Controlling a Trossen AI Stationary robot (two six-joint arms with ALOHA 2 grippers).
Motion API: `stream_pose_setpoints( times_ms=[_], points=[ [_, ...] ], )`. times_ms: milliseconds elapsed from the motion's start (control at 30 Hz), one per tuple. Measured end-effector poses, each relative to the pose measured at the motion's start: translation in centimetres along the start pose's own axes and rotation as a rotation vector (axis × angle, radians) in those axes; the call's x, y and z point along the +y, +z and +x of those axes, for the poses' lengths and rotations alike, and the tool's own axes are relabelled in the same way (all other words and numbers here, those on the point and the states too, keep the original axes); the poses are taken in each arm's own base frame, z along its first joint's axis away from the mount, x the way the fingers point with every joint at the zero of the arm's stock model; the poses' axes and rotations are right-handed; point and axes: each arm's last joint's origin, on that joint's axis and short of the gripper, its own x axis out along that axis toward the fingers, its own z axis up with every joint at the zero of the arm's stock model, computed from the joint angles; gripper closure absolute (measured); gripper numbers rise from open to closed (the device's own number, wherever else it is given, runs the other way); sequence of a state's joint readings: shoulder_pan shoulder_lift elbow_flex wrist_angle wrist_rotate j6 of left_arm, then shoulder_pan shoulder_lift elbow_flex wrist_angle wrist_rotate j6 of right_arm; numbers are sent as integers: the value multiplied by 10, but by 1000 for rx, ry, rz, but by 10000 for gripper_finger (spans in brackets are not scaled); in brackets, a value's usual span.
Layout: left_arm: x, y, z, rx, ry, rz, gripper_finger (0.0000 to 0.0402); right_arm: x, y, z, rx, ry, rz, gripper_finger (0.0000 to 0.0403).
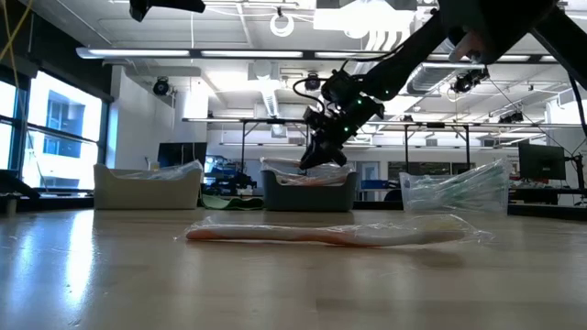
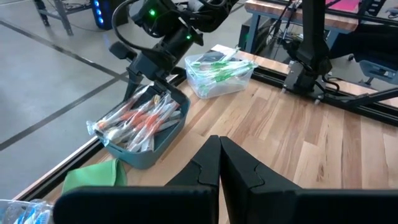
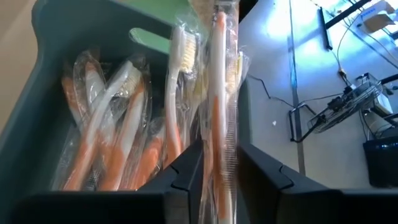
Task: Pick & Place Toothbrushes
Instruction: Put the top orange toothbrush into the blue bin, then put the orange toothbrush into the blue bin
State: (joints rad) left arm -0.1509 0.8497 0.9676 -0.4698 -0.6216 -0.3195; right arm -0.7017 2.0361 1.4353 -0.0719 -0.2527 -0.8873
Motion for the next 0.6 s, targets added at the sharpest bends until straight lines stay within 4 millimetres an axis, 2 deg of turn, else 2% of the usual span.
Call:
stream_pose_setpoints(
  times_ms=[433, 600],
  points=[
    [0, 0, 0, 3, 1, 2, 401, 0, 0, 0, 37, -31, 20, 252],
    [0, 0, 0, 3, 1, 2, 401, -1, 11, -8, 68, -89, 3, 239]
  ],
)
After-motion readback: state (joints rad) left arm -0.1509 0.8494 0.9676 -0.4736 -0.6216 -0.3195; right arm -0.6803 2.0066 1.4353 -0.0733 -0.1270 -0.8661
